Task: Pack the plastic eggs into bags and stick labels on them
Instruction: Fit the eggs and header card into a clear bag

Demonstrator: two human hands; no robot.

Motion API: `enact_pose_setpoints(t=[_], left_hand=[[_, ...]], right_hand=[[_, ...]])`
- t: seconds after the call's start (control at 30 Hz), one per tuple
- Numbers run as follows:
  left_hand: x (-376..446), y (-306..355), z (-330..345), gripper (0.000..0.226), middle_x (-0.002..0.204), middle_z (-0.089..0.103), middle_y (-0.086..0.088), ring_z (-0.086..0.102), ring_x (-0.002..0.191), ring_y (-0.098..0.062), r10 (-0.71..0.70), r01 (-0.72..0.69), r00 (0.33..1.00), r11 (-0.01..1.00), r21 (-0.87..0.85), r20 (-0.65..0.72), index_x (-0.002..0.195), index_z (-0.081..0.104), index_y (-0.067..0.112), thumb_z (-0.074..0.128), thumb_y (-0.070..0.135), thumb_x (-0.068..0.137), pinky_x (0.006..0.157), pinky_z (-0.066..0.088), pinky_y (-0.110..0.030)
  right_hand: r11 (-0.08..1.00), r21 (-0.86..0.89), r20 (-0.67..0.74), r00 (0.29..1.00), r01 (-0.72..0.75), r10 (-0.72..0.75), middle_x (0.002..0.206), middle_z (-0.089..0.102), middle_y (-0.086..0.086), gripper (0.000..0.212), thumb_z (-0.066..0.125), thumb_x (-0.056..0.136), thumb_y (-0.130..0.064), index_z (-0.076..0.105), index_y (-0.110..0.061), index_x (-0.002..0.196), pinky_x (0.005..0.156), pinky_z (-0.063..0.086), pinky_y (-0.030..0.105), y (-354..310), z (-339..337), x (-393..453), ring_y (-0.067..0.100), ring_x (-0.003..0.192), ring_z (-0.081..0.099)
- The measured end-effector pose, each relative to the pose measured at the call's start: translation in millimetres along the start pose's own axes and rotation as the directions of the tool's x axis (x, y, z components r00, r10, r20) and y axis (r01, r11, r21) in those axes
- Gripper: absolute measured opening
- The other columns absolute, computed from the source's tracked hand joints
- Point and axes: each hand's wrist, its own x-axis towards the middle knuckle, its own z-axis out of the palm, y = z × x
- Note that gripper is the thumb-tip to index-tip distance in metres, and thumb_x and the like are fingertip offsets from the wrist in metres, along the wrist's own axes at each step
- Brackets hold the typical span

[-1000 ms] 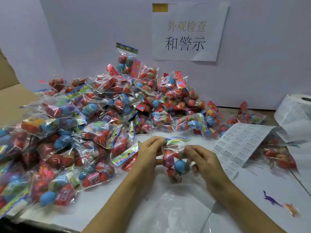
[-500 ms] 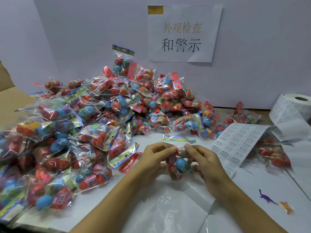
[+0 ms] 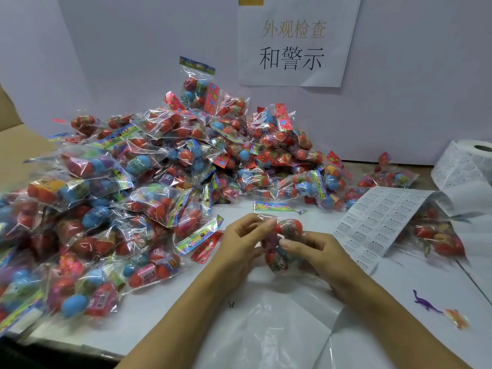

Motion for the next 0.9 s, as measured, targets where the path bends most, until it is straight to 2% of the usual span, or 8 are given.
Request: enact_pose_setpoints(t=[0.07,0.17,0.23,0.3,0.4,0.6,0.77,0.9], left_hand=[[-1.1,1.0,0.3,0.018,0.098,0.072,-0.018,0.07,0.089,-0.023,0.0,0.0,1.0,1.0,-0.006,0.0,0.093,0.076,0.01,0.082,0.024,0.084,0.075,0.061,-0.035],[-2.9,1.3,0.3,0.028,0.116,0.073,-0.022,0.072,0.099,-0.029,0.017,-0.016,0.999,1.0,-0.009,0.039,0.11,0.076,0.006,0.076,0.02,0.085,0.08,0.062,-0.039],[-3.7,0.7,0.4,0.03,0.117,0.074,-0.02,0.073,0.101,-0.031,0.004,-0.003,0.997,1.0,-0.014,0.071,0.114,0.075,0.006,0.075,0.019,0.087,0.08,0.063,-0.043],[-4.0,0.8,-0.4,0.022,0.11,0.076,-0.015,0.074,0.096,-0.03,-0.012,0.013,0.998,1.0,-0.008,0.069,0.107,0.077,0.008,0.075,0.019,0.088,0.077,0.063,-0.043],[-2.4,-0.7,-3.8,0.008,0.087,0.069,-0.011,0.07,0.079,-0.023,-0.022,0.021,0.999,1.0,0.018,0.041,0.087,0.076,0.012,0.077,0.019,0.089,0.073,0.062,-0.043],[-2.6,-1.8,-4.7,0.013,0.087,0.072,-0.01,0.07,0.076,-0.02,-0.058,0.058,0.998,0.997,0.05,0.01,0.091,0.078,0.013,0.078,0.019,0.079,0.065,0.059,-0.036],[-4.0,-1.7,-2.8,0.012,0.089,0.075,-0.012,0.07,0.077,-0.023,-0.08,0.081,0.997,0.994,0.071,-0.019,0.087,0.08,0.016,0.078,0.02,0.076,0.07,0.056,-0.039],[-6.0,-1.2,-0.2,0.005,0.087,0.073,-0.008,0.07,0.077,-0.021,-0.086,0.088,0.996,0.992,0.086,-0.031,0.085,0.079,0.012,0.075,0.008,0.085,0.069,0.056,-0.038]], right_hand=[[1.0,0.005,-0.044,0.999,0.003,-0.003,0.097,0.077,0.017,0.033,0.081,0.072,-0.037,0.081,-0.015,0.096,0.089,0.056,0.055,1.5,1.6,1.1,0.04,0.094,0.073],[1.0,0.004,-0.093,0.996,0.016,-0.016,0.09,0.078,0.016,0.01,0.08,0.081,-0.019,0.082,-0.016,0.091,0.08,0.061,0.05,1.4,1.6,1.5,0.033,0.087,0.074],[1.0,0.008,-0.111,0.994,0.015,-0.014,0.089,0.078,0.015,0.008,0.076,0.086,-0.014,0.082,-0.016,0.089,0.073,0.063,0.047,1.5,1.1,0.7,0.034,0.085,0.076],[1.0,0.005,-0.093,0.996,0.019,-0.019,0.089,0.078,0.014,0.008,0.077,0.086,-0.019,0.082,-0.016,0.09,0.072,0.063,0.043,1.3,0.8,-0.2,0.033,0.085,0.076],[1.0,0.0,-0.045,0.999,-0.002,0.002,0.093,0.078,0.016,0.032,0.082,0.075,-0.039,0.082,-0.013,0.092,0.075,0.062,0.039,-1.8,1.4,-2.4,0.033,0.089,0.076],[1.0,0.003,-0.122,0.992,-0.026,0.026,0.091,0.077,0.013,0.059,0.071,0.066,-0.069,0.081,-0.016,0.09,0.077,0.061,0.036,-5.1,1.3,-1.0,0.022,0.085,0.074],[0.998,0.024,-0.169,0.984,0.056,-0.052,0.079,0.075,0.007,0.044,0.075,0.068,-0.056,0.079,-0.013,0.079,0.058,0.053,0.022,-9.2,0.6,-3.0,0.014,0.075,0.071],[0.997,0.069,-0.186,0.983,0.025,-0.011,0.084,0.074,0.022,0.036,0.08,0.068,-0.042,0.076,-0.007,0.075,0.062,0.061,0.034,-7.3,-1.5,-1.8,0.026,0.074,0.074]])
